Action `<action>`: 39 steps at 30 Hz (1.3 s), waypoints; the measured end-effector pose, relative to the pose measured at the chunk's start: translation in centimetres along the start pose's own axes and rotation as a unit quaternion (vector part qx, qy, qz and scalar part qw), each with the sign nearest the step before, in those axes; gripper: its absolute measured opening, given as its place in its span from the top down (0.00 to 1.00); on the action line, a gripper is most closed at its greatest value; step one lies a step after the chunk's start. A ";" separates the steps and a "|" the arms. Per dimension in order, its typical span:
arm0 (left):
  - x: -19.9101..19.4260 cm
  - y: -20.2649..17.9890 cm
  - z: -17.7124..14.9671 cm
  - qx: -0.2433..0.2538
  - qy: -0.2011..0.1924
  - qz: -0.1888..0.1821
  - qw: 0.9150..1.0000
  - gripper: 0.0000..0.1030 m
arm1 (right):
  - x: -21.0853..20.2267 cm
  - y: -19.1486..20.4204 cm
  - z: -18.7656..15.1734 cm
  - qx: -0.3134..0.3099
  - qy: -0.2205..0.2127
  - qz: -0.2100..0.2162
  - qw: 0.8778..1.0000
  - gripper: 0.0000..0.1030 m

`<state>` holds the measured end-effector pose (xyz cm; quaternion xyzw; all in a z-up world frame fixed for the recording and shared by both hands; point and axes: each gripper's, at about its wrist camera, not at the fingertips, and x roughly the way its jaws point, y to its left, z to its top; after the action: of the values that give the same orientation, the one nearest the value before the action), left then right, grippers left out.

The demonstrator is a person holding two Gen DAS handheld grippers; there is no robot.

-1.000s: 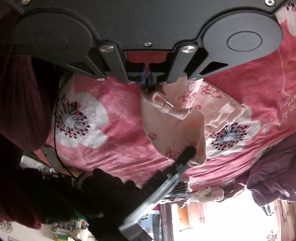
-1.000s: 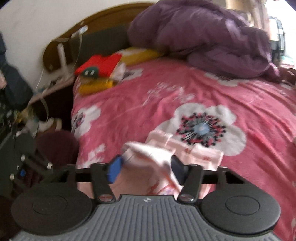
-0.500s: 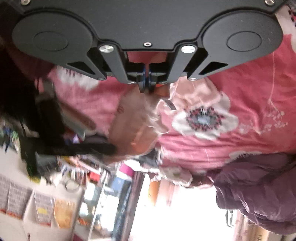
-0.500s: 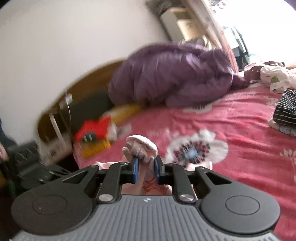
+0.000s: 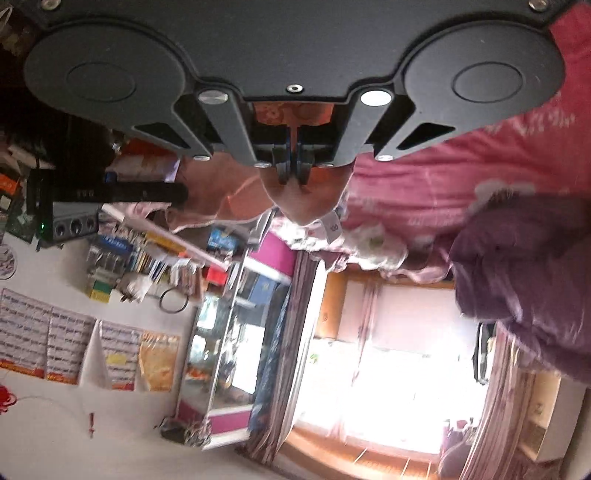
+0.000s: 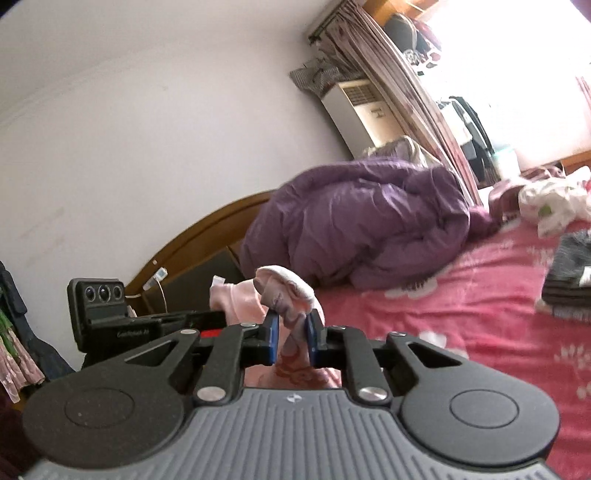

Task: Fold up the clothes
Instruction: 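Lift the garment with both tools and shake it open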

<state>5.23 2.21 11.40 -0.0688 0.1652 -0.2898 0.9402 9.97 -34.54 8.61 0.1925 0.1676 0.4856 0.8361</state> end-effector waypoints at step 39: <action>11.0 4.1 -15.4 -0.031 0.216 0.017 0.976 0.97 | 1.5 -11.9 -16.8 0.188 0.019 -0.173 0.967 0.60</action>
<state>10.53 -1.21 -6.93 -0.0303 0.3747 -0.2762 0.8846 11.71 -35.97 -11.91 0.3053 0.3029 0.2967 0.8527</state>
